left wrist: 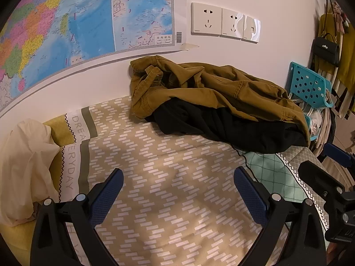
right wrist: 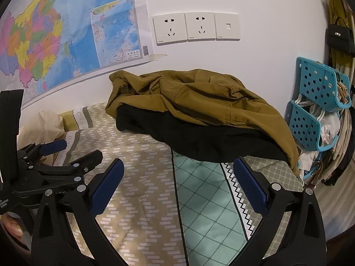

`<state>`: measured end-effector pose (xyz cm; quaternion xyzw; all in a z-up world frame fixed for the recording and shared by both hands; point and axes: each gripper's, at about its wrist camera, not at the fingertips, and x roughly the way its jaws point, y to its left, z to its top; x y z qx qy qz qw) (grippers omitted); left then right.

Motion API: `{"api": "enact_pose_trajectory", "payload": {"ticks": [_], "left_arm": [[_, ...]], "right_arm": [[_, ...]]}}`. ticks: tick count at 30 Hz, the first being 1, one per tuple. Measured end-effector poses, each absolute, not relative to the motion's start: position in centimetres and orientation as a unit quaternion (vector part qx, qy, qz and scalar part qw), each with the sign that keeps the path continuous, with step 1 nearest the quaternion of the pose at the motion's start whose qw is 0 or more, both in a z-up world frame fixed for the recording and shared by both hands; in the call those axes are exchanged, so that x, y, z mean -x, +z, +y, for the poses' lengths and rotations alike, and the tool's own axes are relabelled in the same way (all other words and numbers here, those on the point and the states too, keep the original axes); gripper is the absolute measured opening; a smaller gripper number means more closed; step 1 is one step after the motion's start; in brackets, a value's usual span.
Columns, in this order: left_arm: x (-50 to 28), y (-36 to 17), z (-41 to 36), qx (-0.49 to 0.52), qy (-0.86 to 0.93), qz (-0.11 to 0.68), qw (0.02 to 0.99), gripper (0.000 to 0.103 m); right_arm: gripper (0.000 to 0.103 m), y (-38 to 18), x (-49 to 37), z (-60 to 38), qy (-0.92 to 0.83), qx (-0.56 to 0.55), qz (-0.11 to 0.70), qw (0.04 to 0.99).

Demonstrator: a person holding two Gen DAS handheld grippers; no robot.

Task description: Fold large clothes

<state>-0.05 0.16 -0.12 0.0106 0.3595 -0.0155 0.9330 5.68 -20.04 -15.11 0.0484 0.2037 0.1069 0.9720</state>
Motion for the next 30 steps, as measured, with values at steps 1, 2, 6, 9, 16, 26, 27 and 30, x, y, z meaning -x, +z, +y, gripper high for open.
{"api": "enact_pose_trajectory", "payload": {"ticks": [1, 2, 6, 9, 16, 26, 27, 30], "left_arm": [[0.03, -0.14, 0.18, -0.011, -0.016, 0.36, 0.933, 0.096], [0.06, -0.15, 0.15, -0.011, -0.015, 0.36, 0.933, 0.096], [0.08, -0.16, 0.17, -0.011, -0.015, 0.36, 0.933, 0.096], [0.12, -0.14, 0.2, -0.011, -0.016, 0.36, 0.933, 0.096], [0.18, -0.17, 0.21, -0.01, -0.017, 0.36, 0.933, 0.096], [0.27, -0.21, 0.11, -0.011, -0.015, 0.359, 0.933, 0.096], [0.25, -0.2, 0.1, -0.011, -0.015, 0.359, 0.933, 0.096], [0.28, -0.22, 0.06, -0.012, -0.014, 0.36, 0.933, 0.096]], "right_arm": [[0.097, -15.1, -5.68, -20.03, 0.106, -0.048, 0.204, 0.972], [0.097, -15.11, -5.66, -20.01, 0.107, -0.047, 0.204, 0.972], [0.097, -15.14, -5.62, -20.01, 0.108, -0.048, 0.204, 0.972], [0.097, -15.1, -5.64, -20.0, 0.108, -0.049, 0.205, 0.972], [0.097, -15.08, -5.63, -20.06, 0.107, -0.047, 0.203, 0.972], [0.097, -14.96, -5.62, -20.09, 0.107, -0.047, 0.203, 0.972], [0.097, -14.93, -5.64, -20.11, 0.109, -0.048, 0.203, 0.972], [0.097, -15.0, -5.65, -20.1, 0.109, -0.048, 0.203, 0.972]]}}
